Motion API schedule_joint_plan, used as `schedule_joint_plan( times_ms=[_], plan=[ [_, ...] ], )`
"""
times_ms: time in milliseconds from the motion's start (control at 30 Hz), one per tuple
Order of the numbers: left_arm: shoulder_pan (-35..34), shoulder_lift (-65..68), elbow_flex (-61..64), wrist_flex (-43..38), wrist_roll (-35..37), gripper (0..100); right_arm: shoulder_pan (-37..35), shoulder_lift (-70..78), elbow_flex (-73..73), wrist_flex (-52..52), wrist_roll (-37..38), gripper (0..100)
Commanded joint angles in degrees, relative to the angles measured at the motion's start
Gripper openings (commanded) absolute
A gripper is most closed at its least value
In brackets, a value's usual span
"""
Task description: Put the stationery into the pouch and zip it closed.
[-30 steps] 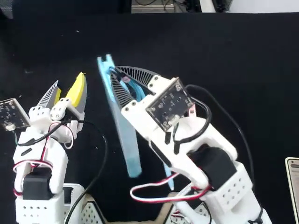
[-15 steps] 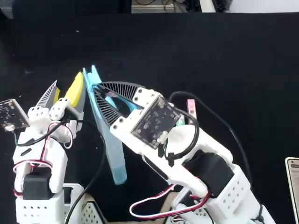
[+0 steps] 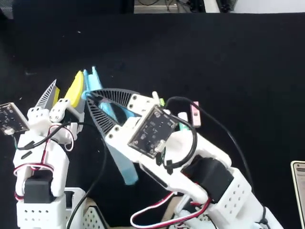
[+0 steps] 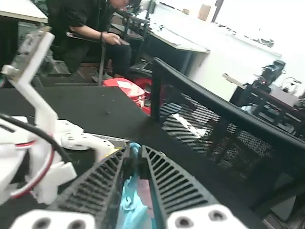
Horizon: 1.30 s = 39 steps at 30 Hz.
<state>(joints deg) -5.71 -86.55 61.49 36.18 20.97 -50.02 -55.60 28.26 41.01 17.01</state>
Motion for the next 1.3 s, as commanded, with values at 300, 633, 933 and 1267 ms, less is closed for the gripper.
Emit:
schedule_joint_plan(
  times_ms=[300,633,933,1267],
  plan=[
    [5.58,6.68,-2.42,-1.41,-0.79,23,0.26,-1.10,0.57,-9.85,-0.26,1.1],
    [0.66,6.77,-1.80,-0.88,-4.92,23,9.93,-1.54,11.91,-16.00,-0.62,1.1],
    [-6.73,6.77,-5.85,3.78,-5.10,23,7.21,-1.19,14.73,-22.24,-0.70,1.1],
    [-1.10,7.30,-26.68,25.05,-4.75,23,7.56,-1.19,15.08,-22.24,-5.45,1.1]
  ],
)
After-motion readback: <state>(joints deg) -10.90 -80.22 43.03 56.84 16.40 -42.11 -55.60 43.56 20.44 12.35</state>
